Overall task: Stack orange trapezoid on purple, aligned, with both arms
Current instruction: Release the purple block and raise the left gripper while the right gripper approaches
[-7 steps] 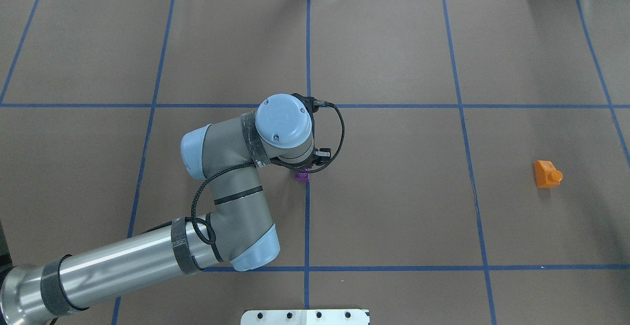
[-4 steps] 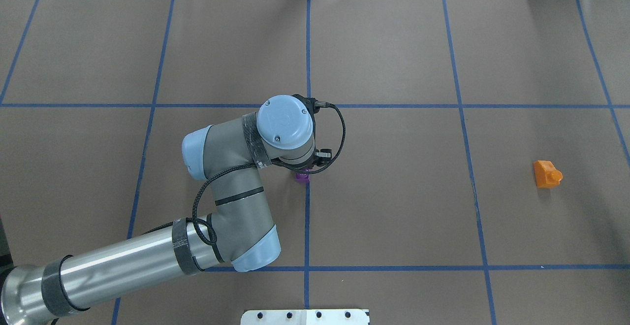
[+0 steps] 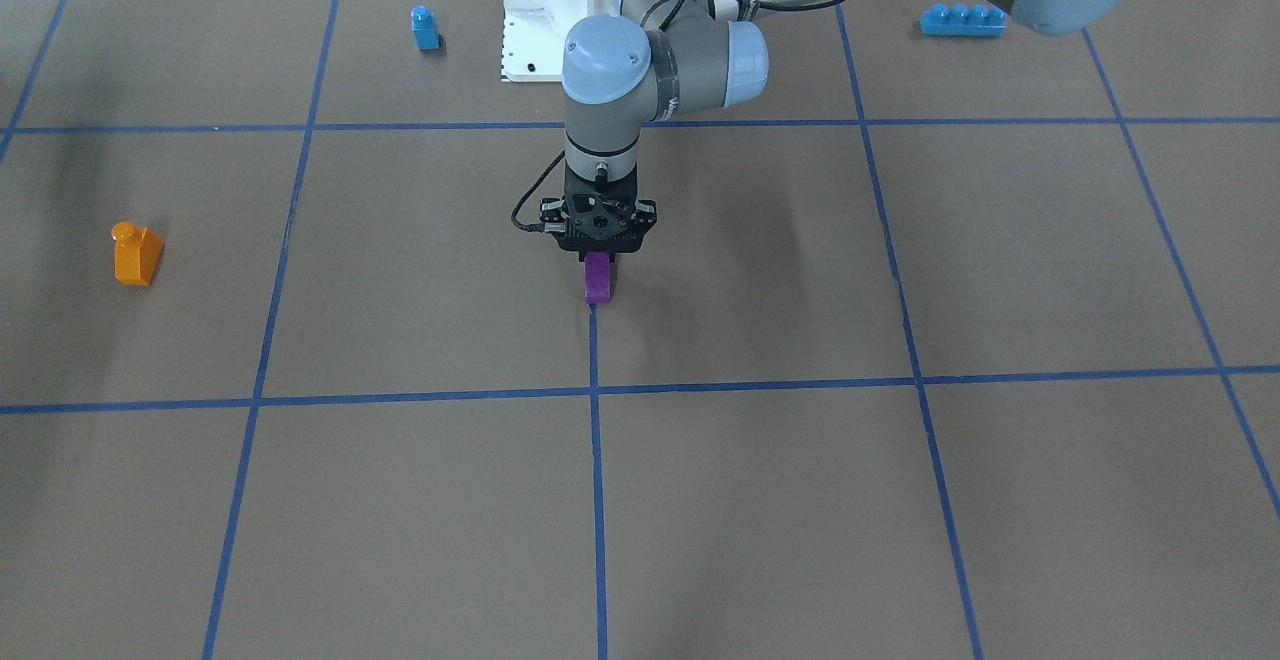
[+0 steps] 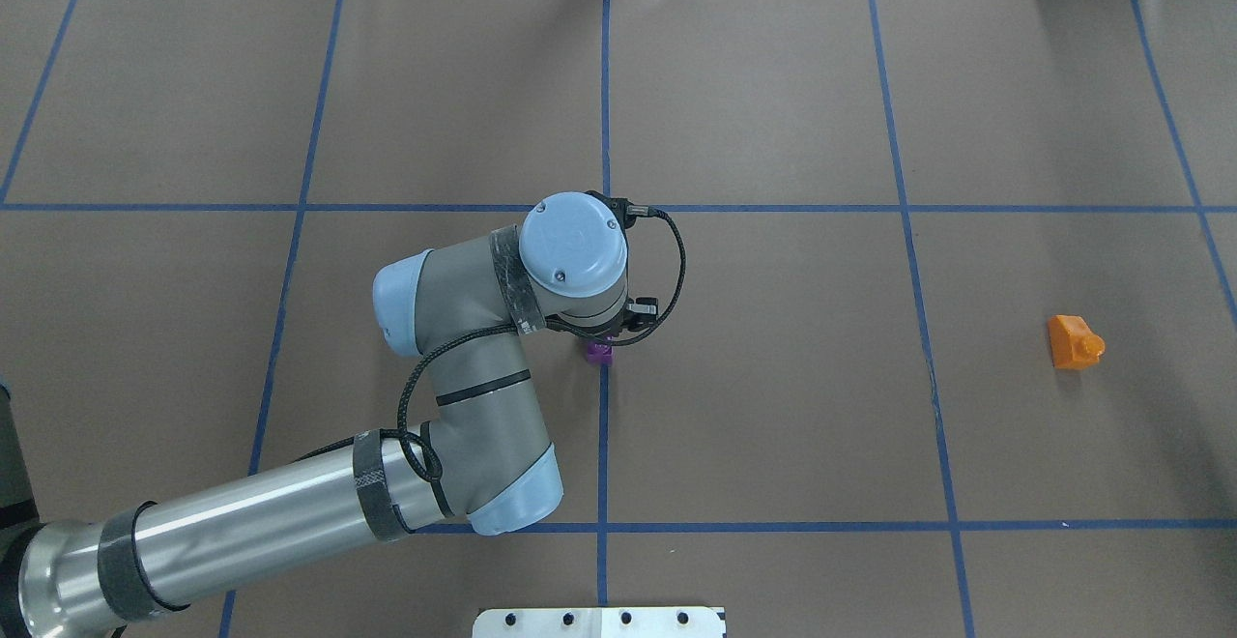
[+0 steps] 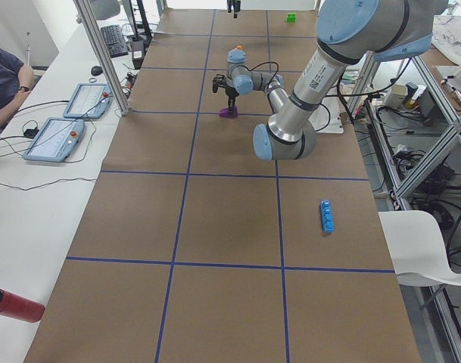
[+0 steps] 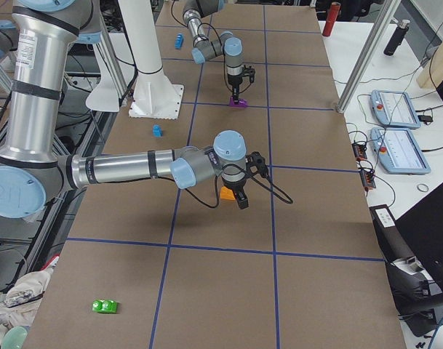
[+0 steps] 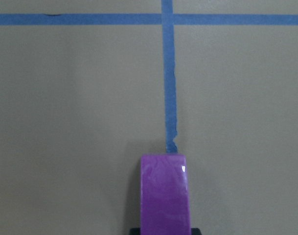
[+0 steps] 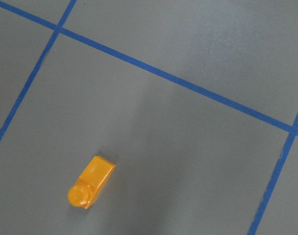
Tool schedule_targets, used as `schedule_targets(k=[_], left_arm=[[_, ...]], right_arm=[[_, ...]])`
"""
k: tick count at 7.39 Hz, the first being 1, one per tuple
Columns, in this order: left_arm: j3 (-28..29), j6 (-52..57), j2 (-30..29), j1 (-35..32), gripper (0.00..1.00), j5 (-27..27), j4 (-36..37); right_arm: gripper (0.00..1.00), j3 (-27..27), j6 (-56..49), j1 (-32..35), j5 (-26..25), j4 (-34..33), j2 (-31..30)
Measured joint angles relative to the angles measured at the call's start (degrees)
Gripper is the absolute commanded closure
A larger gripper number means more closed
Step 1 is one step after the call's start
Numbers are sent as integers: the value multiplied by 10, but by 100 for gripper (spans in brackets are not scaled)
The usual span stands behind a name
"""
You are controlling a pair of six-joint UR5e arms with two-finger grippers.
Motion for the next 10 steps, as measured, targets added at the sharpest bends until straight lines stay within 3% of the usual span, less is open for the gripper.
schedule_targets(k=[1, 2, 3, 7, 8, 10], left_arm=[[0, 0, 0, 1, 68, 0, 0], [0, 0, 0, 2, 31, -1, -1], [0, 0, -1, 2, 1, -1, -1], [-12, 6, 0, -5, 1, -4, 5], [-35, 18, 3, -16, 1, -13, 28], [-154, 87, 48, -41, 1, -35, 133]], right_arm=[[0, -1, 0, 0, 0, 0, 0], [0, -2, 0, 0, 0, 0, 0], [0, -3, 0, 0, 0, 0, 0], [0, -3, 4, -4, 1, 0, 1], [0, 1, 25, -17, 0, 0, 1], [0, 23, 132, -75, -19, 5, 2]])
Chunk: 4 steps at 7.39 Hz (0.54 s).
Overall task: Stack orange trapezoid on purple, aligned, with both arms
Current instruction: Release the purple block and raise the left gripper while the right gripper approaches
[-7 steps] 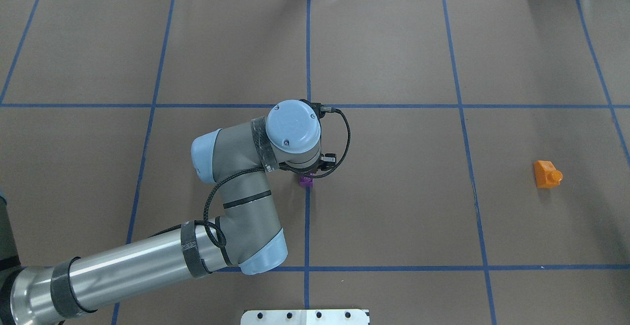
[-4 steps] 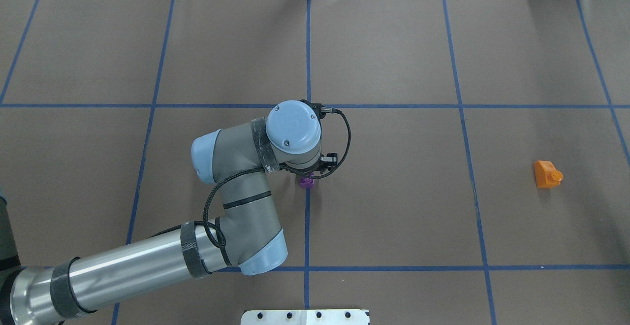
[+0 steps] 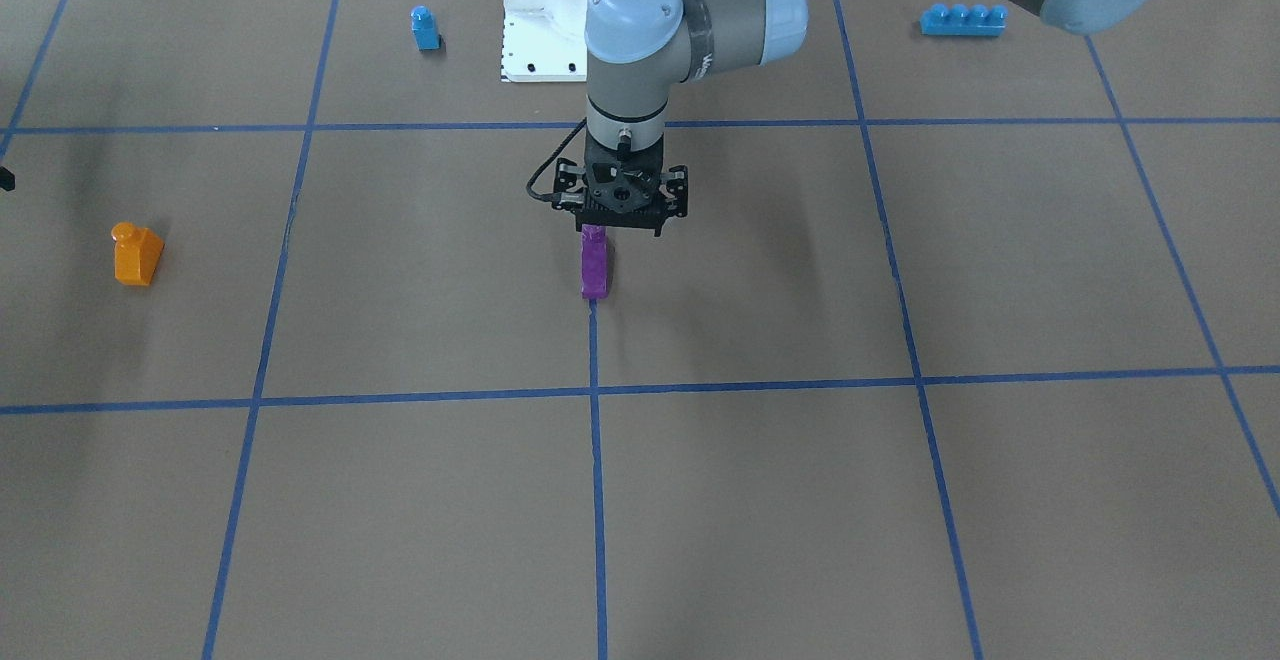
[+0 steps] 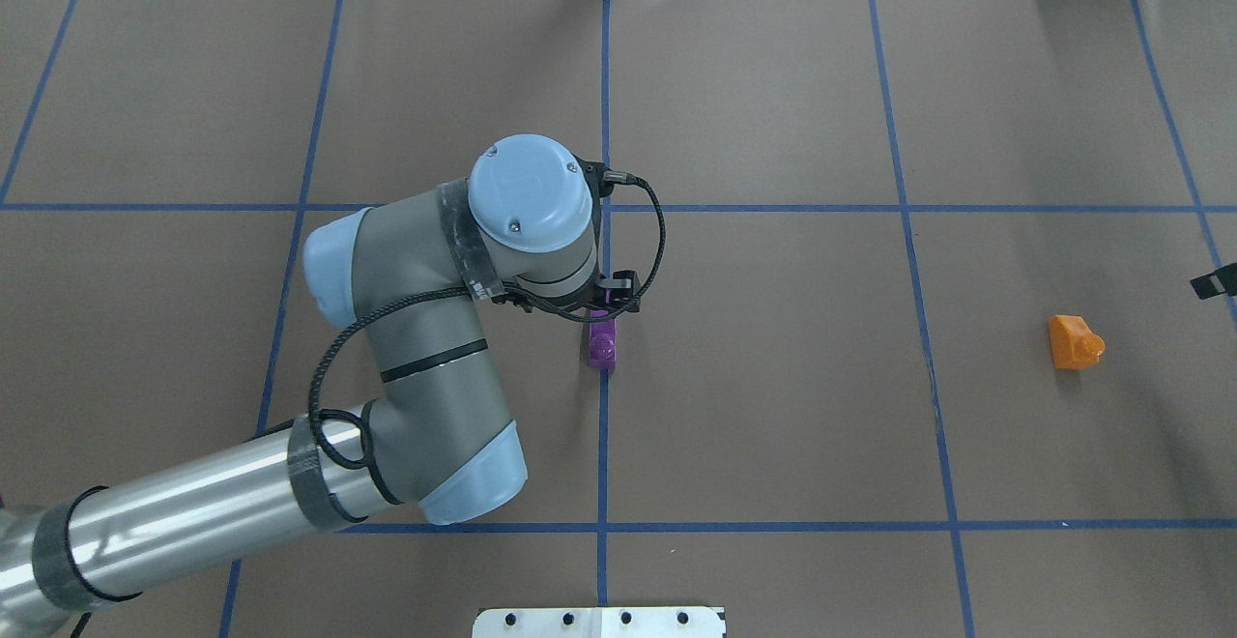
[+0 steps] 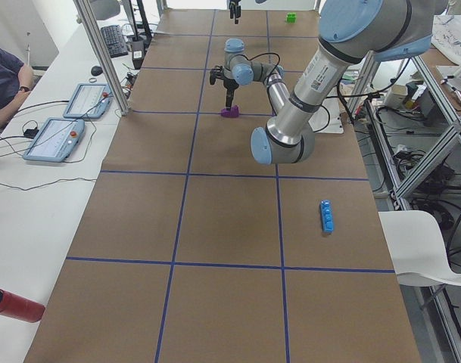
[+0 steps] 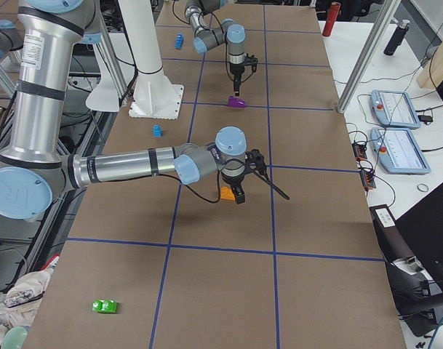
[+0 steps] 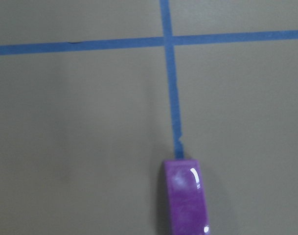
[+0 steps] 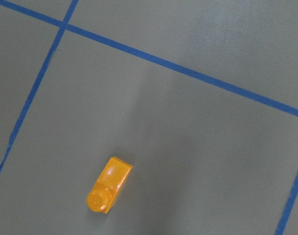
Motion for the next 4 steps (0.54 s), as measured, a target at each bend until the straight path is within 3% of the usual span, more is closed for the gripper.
schedule_targets(k=[2, 4], left_arm=[[-137, 115, 104, -63, 1, -56, 62], [-214, 272, 218, -174, 1, -174, 72]], right_arm=[[0, 13, 144, -66, -48, 25, 0], [0, 9, 274, -136, -116, 62, 0]])
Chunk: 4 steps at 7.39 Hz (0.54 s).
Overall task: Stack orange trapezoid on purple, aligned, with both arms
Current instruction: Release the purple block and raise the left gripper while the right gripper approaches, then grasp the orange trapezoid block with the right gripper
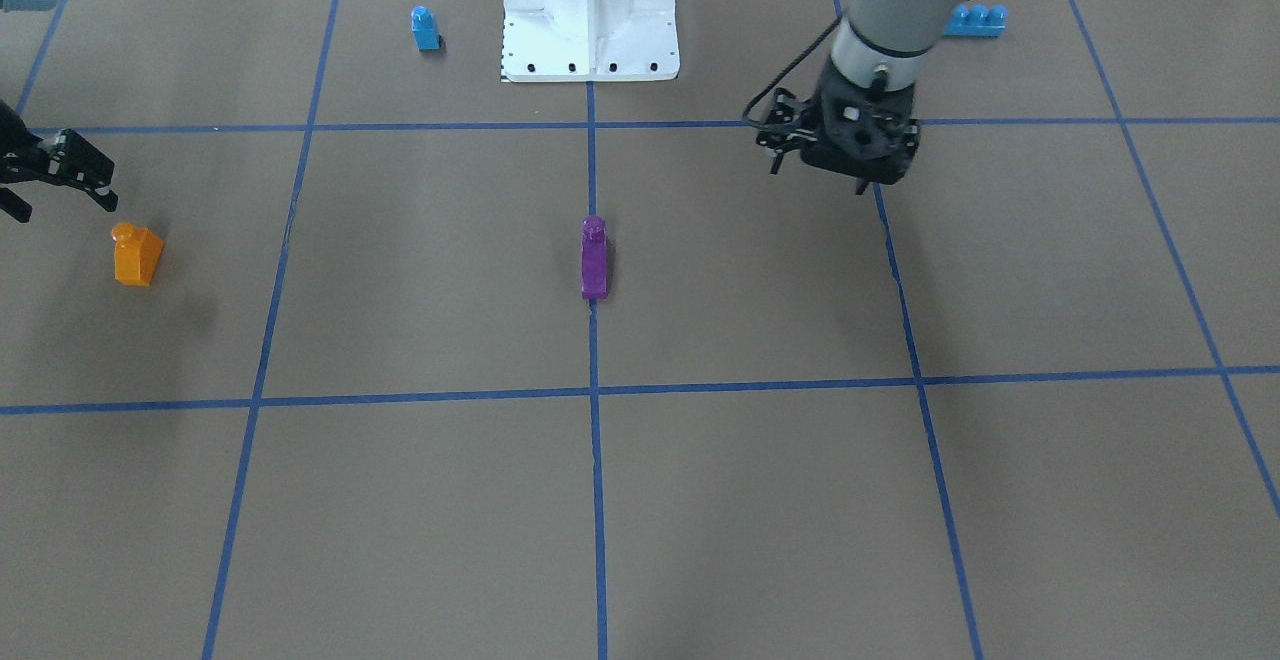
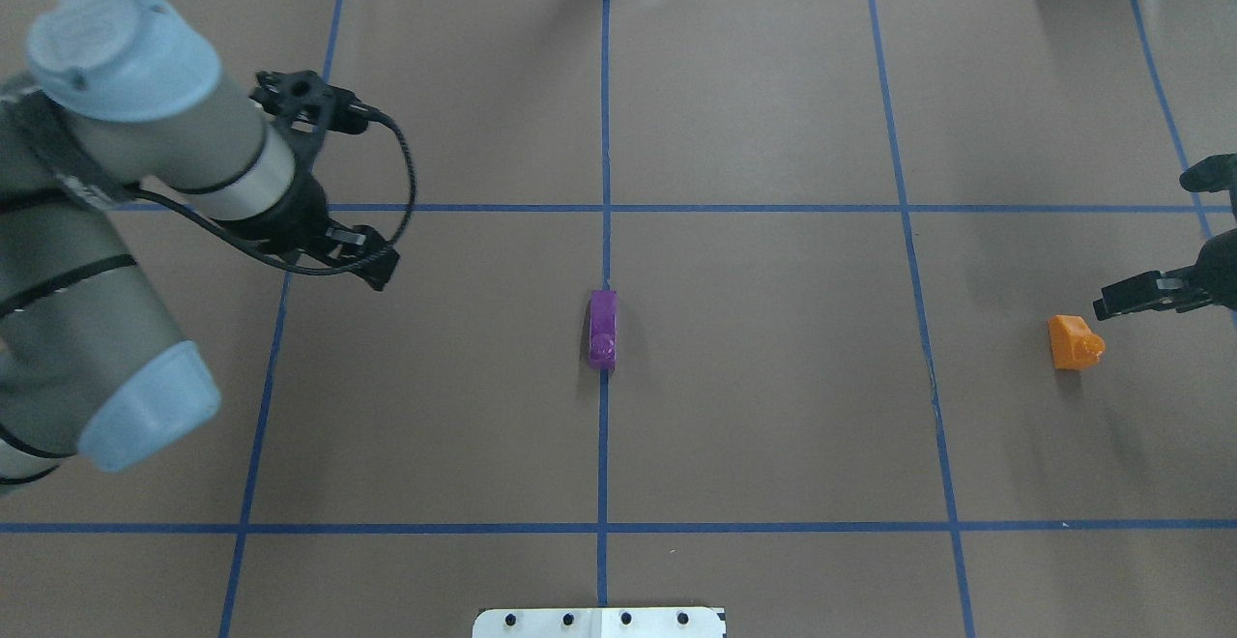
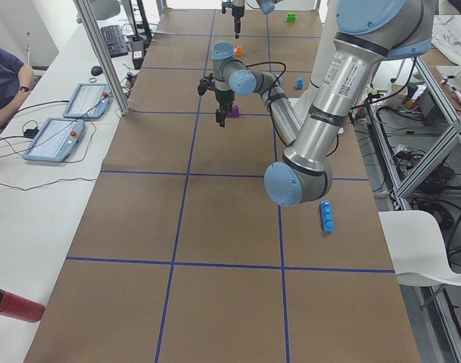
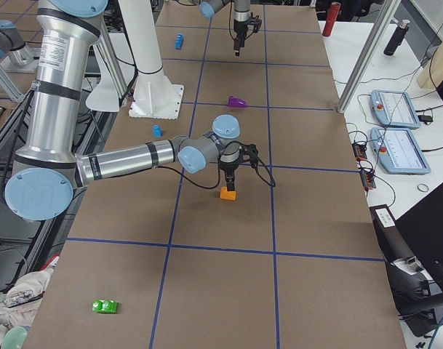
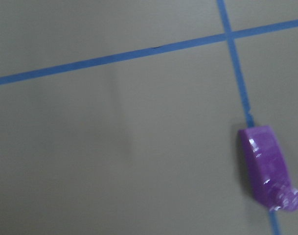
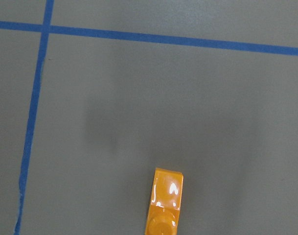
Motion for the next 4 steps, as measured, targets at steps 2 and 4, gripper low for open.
schedule_targets(k=[2, 4], left_arm=[[-28, 88, 61, -60, 1, -45, 1], [-32, 99, 70, -69, 0, -52, 0]], right_arm=[[8, -27, 39, -31, -22, 38, 0], [16, -56, 47, -41, -30, 64, 1]])
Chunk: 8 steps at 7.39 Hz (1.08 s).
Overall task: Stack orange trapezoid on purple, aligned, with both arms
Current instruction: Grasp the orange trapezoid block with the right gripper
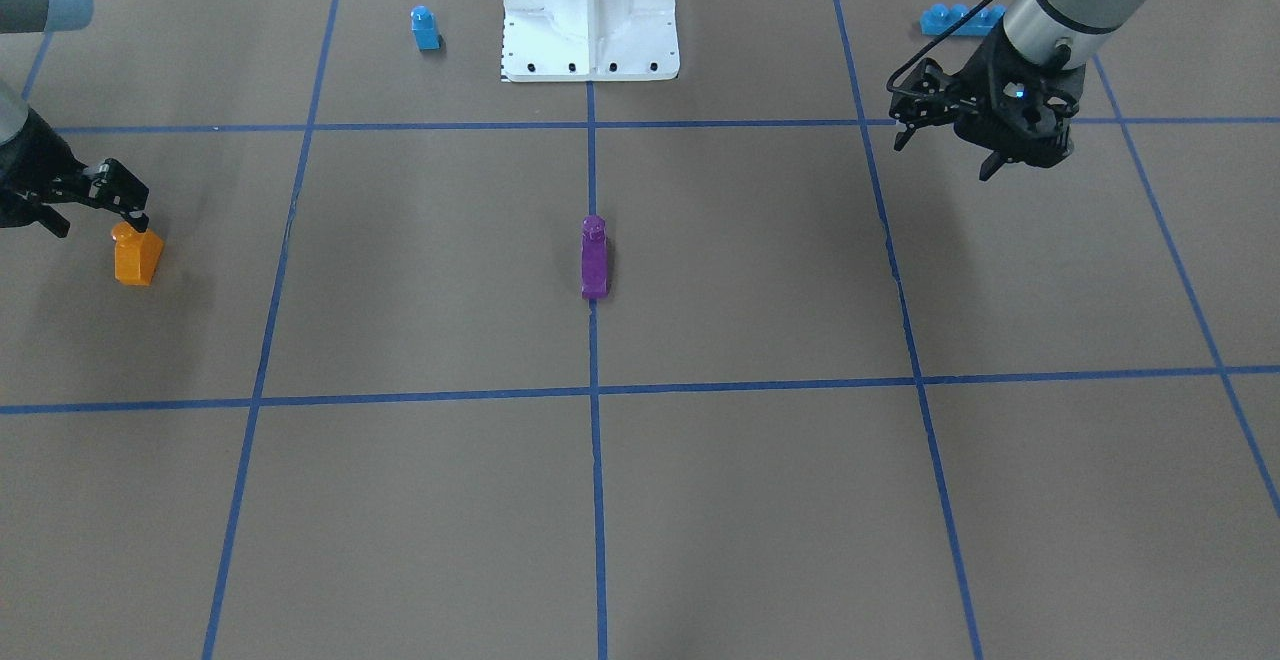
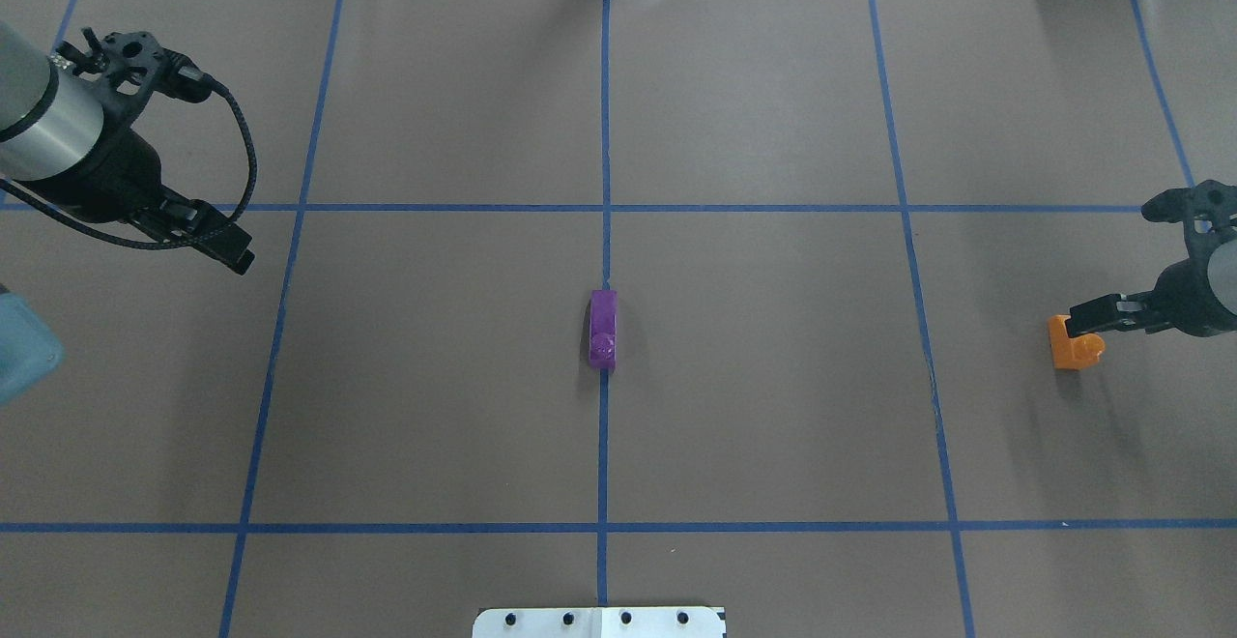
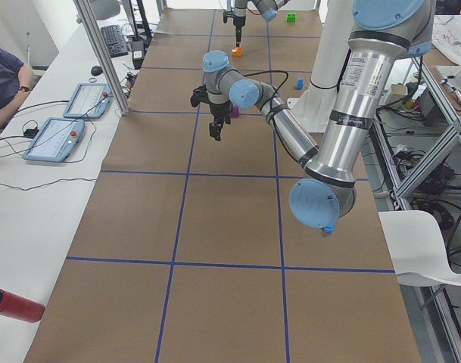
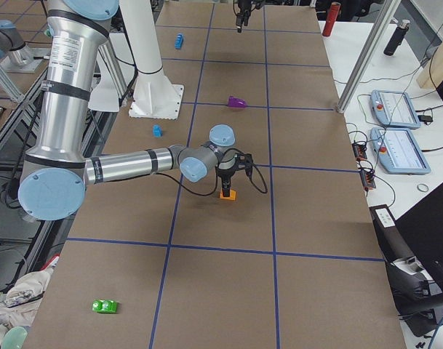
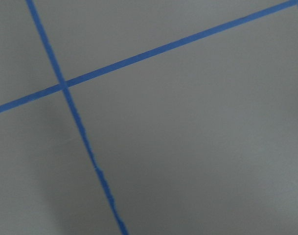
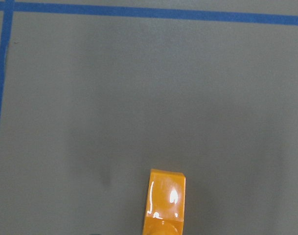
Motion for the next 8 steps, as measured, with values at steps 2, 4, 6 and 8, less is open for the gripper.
schedule_targets(k=[2, 4, 6, 8], left_arm=[[-1, 1, 0, -1, 0, -1, 0], [0, 1, 1, 0, 0, -1, 0], [1, -2, 2, 1, 0, 0, -1], [3, -5, 2, 2, 0, 1, -1]], right_arm=[[19, -13, 3, -13, -9, 6, 4], [40, -31, 4, -23, -11, 6, 22], [100, -39, 3, -25, -13, 6, 28], [100, -40, 2, -25, -13, 4, 27]])
